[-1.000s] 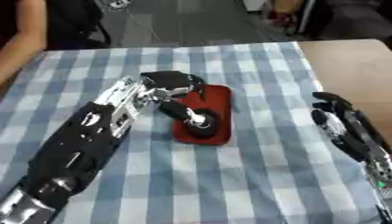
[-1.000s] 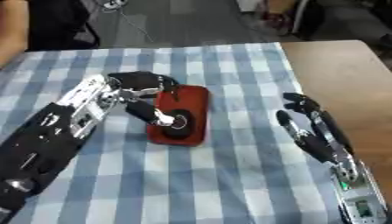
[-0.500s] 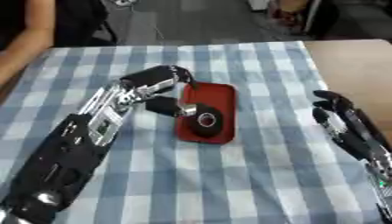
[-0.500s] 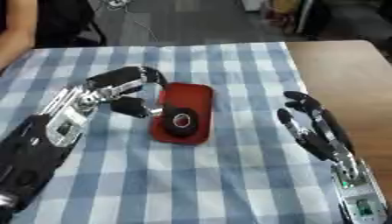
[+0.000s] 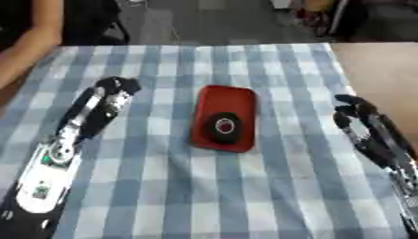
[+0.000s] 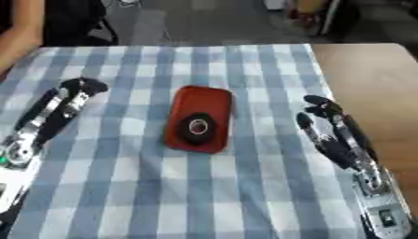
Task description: Pick up objects on the table and place them in the box.
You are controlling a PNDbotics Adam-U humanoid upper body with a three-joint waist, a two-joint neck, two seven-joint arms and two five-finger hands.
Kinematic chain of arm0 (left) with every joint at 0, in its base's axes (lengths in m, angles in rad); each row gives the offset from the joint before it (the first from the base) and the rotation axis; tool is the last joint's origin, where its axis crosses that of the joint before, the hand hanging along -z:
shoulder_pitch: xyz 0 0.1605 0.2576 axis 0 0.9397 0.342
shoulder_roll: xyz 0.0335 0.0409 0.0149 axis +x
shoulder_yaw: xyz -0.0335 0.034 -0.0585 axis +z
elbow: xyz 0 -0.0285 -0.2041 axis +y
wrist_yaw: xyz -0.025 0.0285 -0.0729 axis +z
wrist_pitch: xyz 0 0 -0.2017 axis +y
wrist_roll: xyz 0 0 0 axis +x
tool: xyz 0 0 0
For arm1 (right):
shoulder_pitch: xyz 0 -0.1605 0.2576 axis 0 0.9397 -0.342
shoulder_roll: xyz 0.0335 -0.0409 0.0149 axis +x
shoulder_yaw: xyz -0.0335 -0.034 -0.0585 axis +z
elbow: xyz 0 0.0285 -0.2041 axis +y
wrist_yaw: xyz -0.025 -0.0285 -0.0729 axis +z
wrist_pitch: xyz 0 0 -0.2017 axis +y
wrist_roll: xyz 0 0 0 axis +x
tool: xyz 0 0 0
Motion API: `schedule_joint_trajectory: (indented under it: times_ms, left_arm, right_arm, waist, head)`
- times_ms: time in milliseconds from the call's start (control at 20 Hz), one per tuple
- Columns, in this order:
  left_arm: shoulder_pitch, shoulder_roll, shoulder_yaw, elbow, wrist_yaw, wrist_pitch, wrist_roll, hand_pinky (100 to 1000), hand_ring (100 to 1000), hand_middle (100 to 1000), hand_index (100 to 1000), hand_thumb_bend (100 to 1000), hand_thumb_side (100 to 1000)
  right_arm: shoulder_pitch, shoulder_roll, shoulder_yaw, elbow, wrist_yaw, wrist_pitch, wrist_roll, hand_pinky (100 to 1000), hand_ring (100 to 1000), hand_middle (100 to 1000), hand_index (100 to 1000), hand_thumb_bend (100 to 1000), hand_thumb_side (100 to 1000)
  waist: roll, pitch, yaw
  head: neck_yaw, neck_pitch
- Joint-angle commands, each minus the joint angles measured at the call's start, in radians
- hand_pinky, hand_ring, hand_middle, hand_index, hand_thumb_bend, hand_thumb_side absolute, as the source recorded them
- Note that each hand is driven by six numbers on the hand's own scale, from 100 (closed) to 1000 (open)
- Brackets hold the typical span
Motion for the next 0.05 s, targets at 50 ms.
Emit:
schedule_joint_trajectory:
  times_ms: [50]
  left_arm:
    - [0.029, -0.028, 0.033, -0.028, 0.024, 0.005, 0.059, 923, 778, 759, 741, 308, 1000]
  right_arm:
    - [-0.009, -0.017, -0.007, -0.016, -0.001, -0.001, -0.004, 898, 836, 900, 921, 412, 874]
  waist:
    - [0.002, -0.006, 0.002]
  head:
    - [-0.001, 0.006]
